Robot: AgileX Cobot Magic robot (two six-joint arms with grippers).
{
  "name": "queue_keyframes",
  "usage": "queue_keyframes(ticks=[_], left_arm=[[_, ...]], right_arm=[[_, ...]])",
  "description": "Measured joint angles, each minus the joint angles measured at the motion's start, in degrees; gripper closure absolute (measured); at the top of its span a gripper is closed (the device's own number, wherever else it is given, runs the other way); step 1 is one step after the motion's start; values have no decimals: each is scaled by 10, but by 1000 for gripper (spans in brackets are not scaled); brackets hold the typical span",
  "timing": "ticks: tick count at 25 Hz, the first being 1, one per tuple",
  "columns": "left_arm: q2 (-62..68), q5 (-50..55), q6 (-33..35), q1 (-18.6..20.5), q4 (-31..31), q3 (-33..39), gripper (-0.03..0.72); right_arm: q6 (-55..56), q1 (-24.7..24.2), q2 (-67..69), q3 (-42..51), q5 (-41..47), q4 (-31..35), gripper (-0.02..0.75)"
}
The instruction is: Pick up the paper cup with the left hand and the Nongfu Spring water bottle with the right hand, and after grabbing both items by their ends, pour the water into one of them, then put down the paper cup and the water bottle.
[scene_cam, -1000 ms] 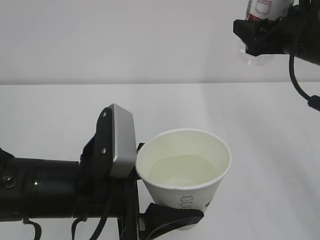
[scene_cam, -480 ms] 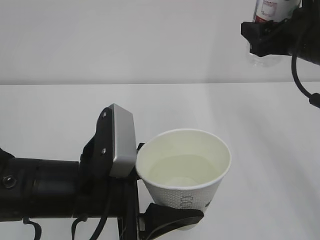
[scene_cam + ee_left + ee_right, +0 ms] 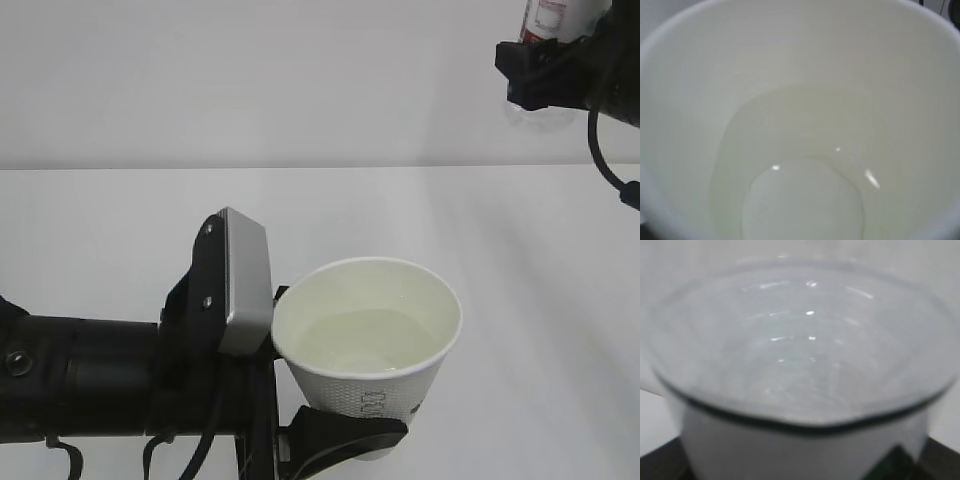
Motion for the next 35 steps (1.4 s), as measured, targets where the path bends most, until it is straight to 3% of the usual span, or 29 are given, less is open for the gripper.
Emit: queue_keyframes(ticks=[35], left_arm=[[0, 0, 1, 0, 0, 0, 177]], right_arm=[[-238, 0, 0, 0, 28, 282, 214]])
